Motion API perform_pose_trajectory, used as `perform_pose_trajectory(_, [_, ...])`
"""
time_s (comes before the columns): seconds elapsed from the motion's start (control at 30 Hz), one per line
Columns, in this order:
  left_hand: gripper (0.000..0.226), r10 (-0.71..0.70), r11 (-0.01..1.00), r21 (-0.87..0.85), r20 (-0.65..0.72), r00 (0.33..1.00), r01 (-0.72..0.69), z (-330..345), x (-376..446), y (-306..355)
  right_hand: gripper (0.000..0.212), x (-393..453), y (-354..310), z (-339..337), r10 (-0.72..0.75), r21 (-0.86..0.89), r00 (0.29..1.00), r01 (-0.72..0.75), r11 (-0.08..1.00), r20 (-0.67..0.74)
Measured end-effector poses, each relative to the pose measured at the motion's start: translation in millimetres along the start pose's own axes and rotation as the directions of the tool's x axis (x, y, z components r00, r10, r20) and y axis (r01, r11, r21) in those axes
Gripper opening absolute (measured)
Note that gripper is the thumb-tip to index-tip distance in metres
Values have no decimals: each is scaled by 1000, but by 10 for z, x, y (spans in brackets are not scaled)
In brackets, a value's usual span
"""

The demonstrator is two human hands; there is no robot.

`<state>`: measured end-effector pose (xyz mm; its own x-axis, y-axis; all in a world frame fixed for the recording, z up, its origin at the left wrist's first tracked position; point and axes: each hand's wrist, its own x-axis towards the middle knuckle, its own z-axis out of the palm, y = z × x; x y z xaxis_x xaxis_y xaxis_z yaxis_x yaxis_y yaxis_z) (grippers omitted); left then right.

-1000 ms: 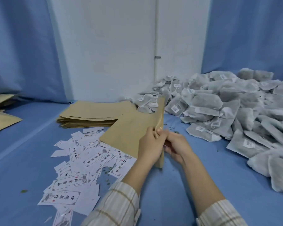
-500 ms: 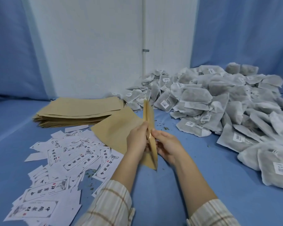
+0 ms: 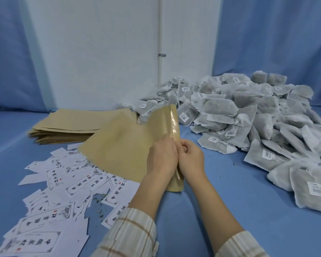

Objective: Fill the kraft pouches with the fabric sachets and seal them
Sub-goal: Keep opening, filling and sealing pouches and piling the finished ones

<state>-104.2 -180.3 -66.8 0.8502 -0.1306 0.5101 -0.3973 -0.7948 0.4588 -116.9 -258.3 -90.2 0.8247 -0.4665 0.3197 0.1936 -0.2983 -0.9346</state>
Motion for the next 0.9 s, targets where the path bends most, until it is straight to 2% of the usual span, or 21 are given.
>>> perform_pose_trajectory(0.07, [28, 4, 1000, -23, -15, 1000, -4, 11, -24, 12, 16, -4, 38, 30, 60, 59, 998, -61, 996, 4])
perform_pose_trajectory(0.13, [27, -29, 998, -52, -10, 1000, 29, 33, -58, -18, 16, 0, 73, 60, 87, 38, 996, -88, 995, 16])
perform_pose_trajectory(0.27, [25, -69, 988, -142, -34, 997, 64, 79, -145, -22, 41, 25, 174, 120, 205, -58, 978, -206, 977, -32])
perform_pose_trajectory(0.37, [23, -79, 978, -197, -32, 996, 71, 85, -162, 0, 41, 30, 184, 120, 283, -25, 957, -285, 958, -67])
perform_pose_trajectory(0.43, [24, -98, 980, -175, -23, 995, 92, 90, -125, -50, 16, -14, 141, 142, 224, -7, 971, -226, 974, -77])
perform_pose_trajectory(0.47, [24, -106, 982, -160, -19, 994, 102, 78, -118, -65, 14, -34, 118, 149, 163, -17, 982, -166, 986, -98])
perform_pose_trajectory(0.5, [23, -103, 987, -127, -26, 994, 99, 47, -114, -63, 19, -56, 87, 149, 80, -38, 990, -85, 996, -116])
perform_pose_trajectory(0.57, [17, 6, 1000, -22, -81, 997, -7, -27, -126, -4, 21, -53, 55, 124, -78, -130, 990, 62, 990, -122])
perform_pose_trajectory(0.67, [7, 137, 988, 92, -133, 982, -125, -118, -103, 88, 24, -7, 90, 56, -150, -354, 988, 125, 927, -42])
perform_pose_trajectory(0.73, [12, 114, 987, 122, -64, 991, -105, -115, -76, 95, 26, 0, 75, 17, -149, -393, 986, 110, 913, -70])
perform_pose_trajectory(0.8, [16, 106, 983, 150, -17, 994, -102, -101, -65, 84, 22, 6, 23, -6, -270, -434, 959, 208, 876, -87])
perform_pose_trajectory(0.87, [17, 130, 980, 157, -33, 991, -123, -115, -68, 103, 16, 39, 9, -30, -282, -464, 954, 294, 836, 96])
perform_pose_trajectory(0.9, [18, 145, 979, 152, -36, 989, -139, -122, -77, 115, 14, 61, 5, -50, -230, -490, 949, 309, 815, 215])
